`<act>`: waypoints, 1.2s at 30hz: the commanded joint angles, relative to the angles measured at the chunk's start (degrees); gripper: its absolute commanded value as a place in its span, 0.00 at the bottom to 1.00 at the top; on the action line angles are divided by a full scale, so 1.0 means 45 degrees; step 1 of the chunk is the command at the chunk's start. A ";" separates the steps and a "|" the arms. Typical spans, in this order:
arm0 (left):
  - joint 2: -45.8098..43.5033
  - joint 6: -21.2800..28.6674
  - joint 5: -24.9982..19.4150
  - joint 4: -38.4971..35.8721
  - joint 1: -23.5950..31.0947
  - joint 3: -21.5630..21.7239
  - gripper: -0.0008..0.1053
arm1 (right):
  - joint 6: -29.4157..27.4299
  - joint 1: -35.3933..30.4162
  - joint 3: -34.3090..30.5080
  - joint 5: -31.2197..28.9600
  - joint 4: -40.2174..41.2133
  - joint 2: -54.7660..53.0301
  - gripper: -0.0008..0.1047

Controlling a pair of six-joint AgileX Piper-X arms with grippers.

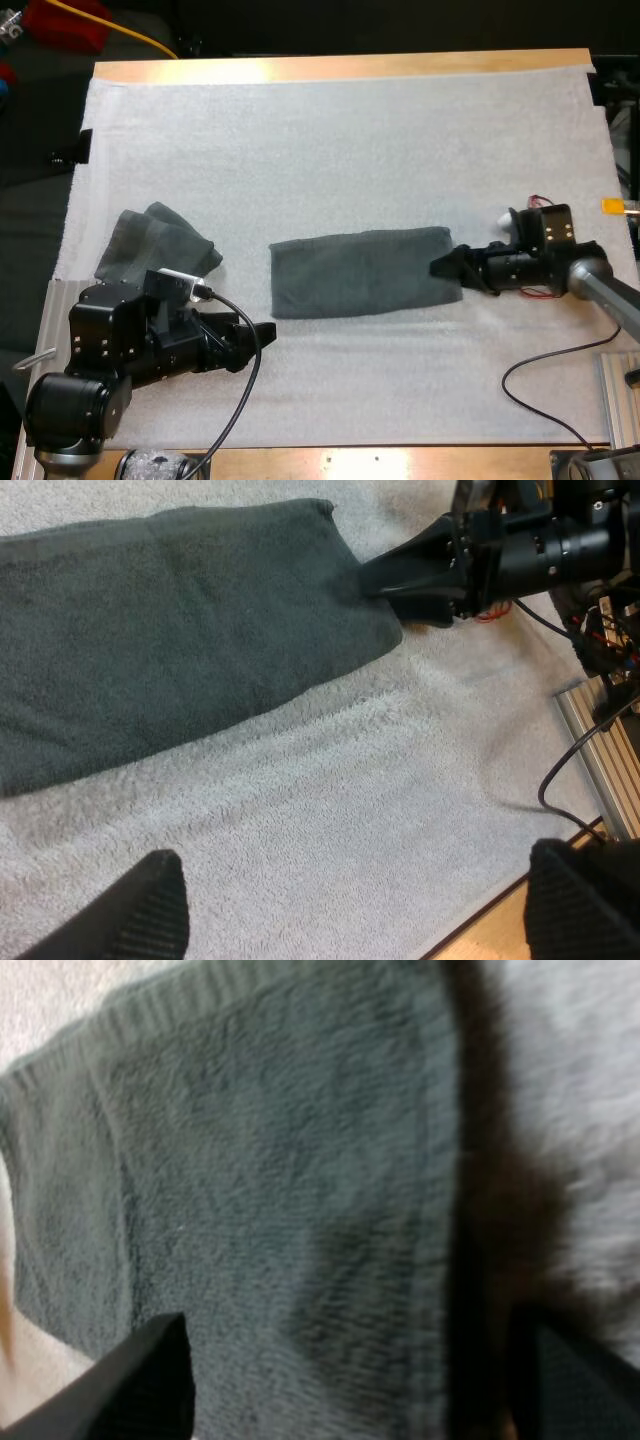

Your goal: Pick towel from pile, fold and stack

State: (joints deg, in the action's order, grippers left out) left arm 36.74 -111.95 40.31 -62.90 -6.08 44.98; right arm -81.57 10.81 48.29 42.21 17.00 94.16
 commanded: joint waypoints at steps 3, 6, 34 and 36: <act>-0.0026 -0.0113 0.0135 0.0005 -0.0093 0.0074 0.64 | 0.0215 0.0600 -0.0057 -0.0196 0.0188 0.0226 0.63; -0.0026 -0.0113 0.0163 0.0005 -0.0093 0.0074 0.64 | 0.0605 0.0959 -0.0057 -0.0600 0.0184 0.0226 0.63; -0.0026 -0.0113 0.0874 -0.0694 -0.0093 0.0074 0.64 | 0.0208 0.1068 -0.0057 -0.5945 0.3576 -0.2861 0.03; -0.0026 -0.0113 0.1120 -0.0714 -0.0093 0.0074 0.64 | -0.0212 0.1068 -0.0057 -0.6514 0.4250 -0.3183 0.03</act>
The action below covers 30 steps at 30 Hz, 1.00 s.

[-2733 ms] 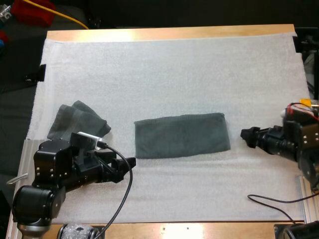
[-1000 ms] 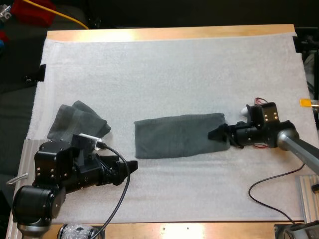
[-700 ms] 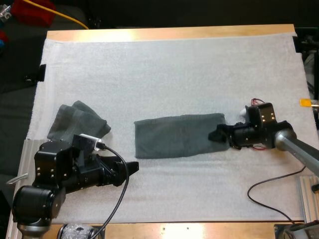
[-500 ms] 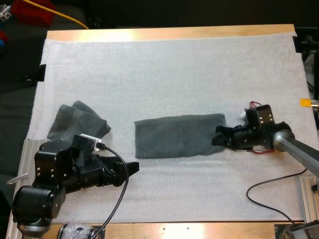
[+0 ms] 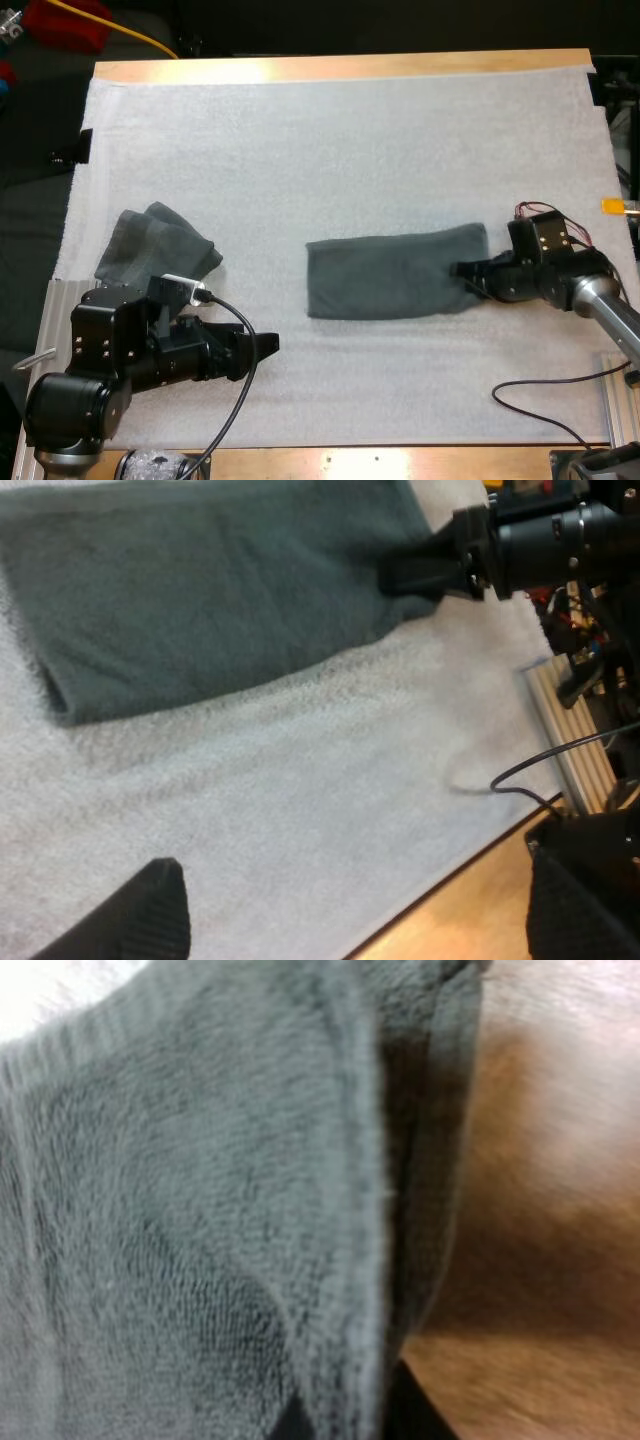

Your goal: Pick towel from pile, fold and stack

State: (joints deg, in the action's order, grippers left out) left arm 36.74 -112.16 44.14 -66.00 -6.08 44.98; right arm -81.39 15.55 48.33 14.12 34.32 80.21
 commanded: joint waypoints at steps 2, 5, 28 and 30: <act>-0.0026 -0.0067 0.0491 -0.0026 -0.0093 0.0074 0.64 | -0.0593 0.0015 -0.0066 -0.1079 0.1124 -0.0422 0.03; -0.0026 -0.0067 0.0491 -0.0026 -0.0093 0.0074 0.64 | -0.0958 0.0015 0.0002 -0.2142 0.1903 -0.0799 0.03; -0.0026 0.0129 0.0544 -0.0026 -0.0093 0.0074 0.64 | 0.1021 0.3054 0.1229 -0.1328 0.1167 -0.1021 0.03; -0.0026 0.0130 0.0544 -0.0026 -0.0093 0.0074 0.64 | 0.1397 0.3362 0.1229 -0.1001 0.0765 -0.0760 0.03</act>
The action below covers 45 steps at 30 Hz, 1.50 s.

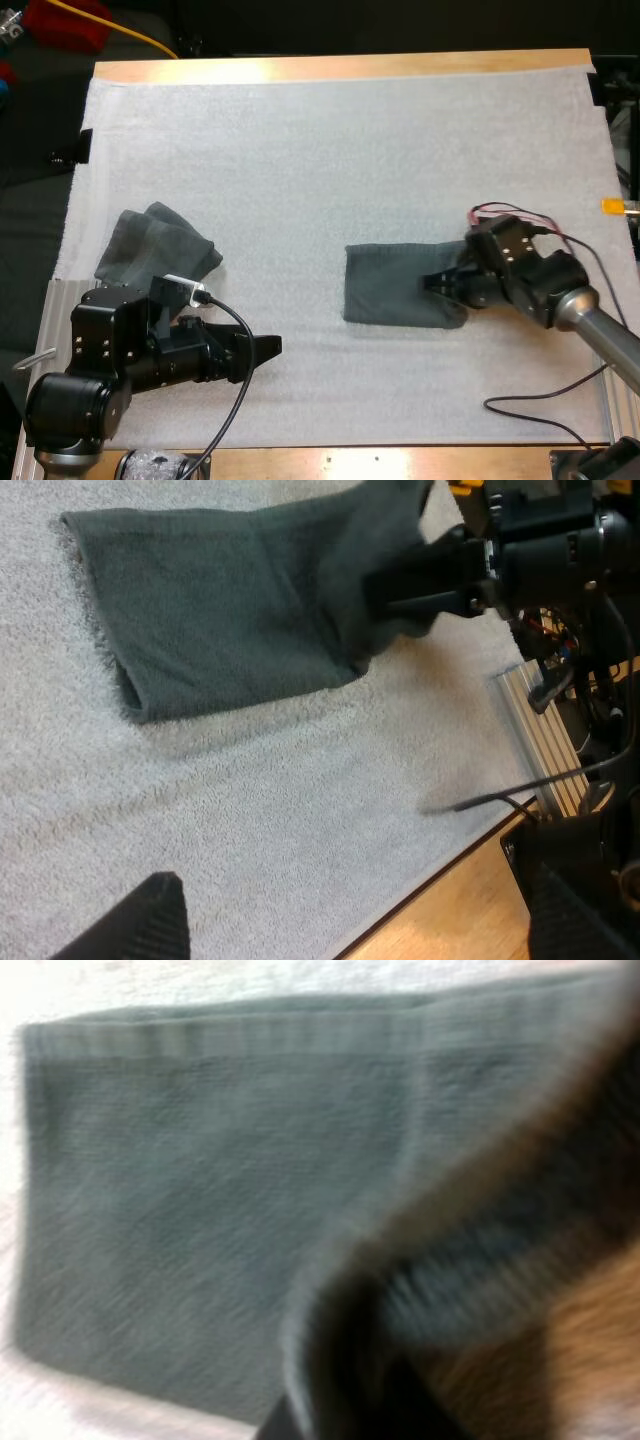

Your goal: Pick towel from pile, fold and stack

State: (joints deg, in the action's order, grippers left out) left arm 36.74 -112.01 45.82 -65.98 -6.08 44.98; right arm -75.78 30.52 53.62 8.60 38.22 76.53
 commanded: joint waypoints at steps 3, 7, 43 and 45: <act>-0.0026 0.0096 0.0284 -0.0030 -0.0093 0.0074 0.64 | 0.0532 0.0460 0.0053 0.0735 -0.0809 0.0555 0.03; -0.0026 0.0096 0.0642 -0.0030 -0.0093 0.0074 0.64 | 0.1370 0.0865 0.0053 0.1218 -0.1781 0.1278 0.03; -0.0026 0.0307 0.0651 -0.0055 -0.0093 0.0074 0.64 | 0.3926 0.1069 0.0053 0.3268 -0.5143 0.4107 0.04; -0.0026 0.0307 0.0651 -0.0055 -0.0093 0.0074 0.64 | 0.3926 0.1132 0.0053 0.3695 -0.5396 0.4107 0.11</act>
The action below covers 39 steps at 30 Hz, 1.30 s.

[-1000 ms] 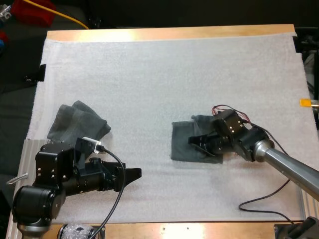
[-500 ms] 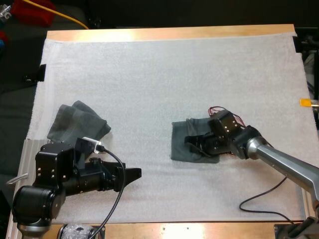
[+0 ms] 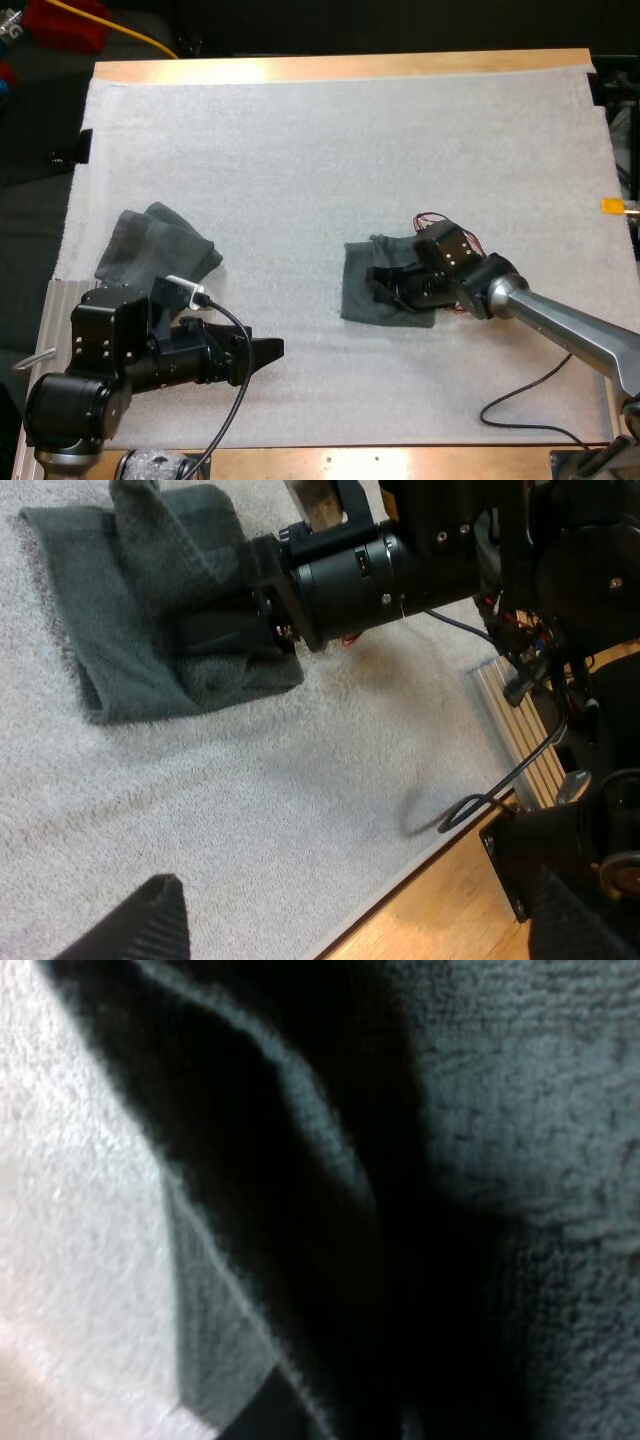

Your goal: Pick towel from pile, fold and stack

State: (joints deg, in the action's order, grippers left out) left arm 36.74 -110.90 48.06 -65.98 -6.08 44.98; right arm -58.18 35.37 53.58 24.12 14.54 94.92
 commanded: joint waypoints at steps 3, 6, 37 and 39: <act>-0.0026 0.0088 0.0154 -0.0055 -0.0093 0.0074 0.64 | 0.0016 0.0062 0.0061 0.1290 -0.1051 0.0022 0.33; -0.0026 0.0088 0.0154 -0.0055 -0.0093 0.0074 0.64 | 0.0074 0.0062 0.0061 0.2021 -0.1985 -0.0048 0.55; -0.0026 0.0130 0.0154 0.0017 -0.0093 0.0042 0.64 | -0.0037 0.1369 0.0061 0.0718 -0.2306 -0.0433 0.57; -0.0026 0.0130 0.0154 0.0017 -0.0093 0.0042 0.64 | -0.0173 0.1369 0.0061 0.0287 -0.1879 -0.0693 0.57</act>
State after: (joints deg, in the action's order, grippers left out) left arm 36.74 -110.75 48.12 -65.98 -6.08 44.98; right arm -57.97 41.54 53.67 25.72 5.61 92.53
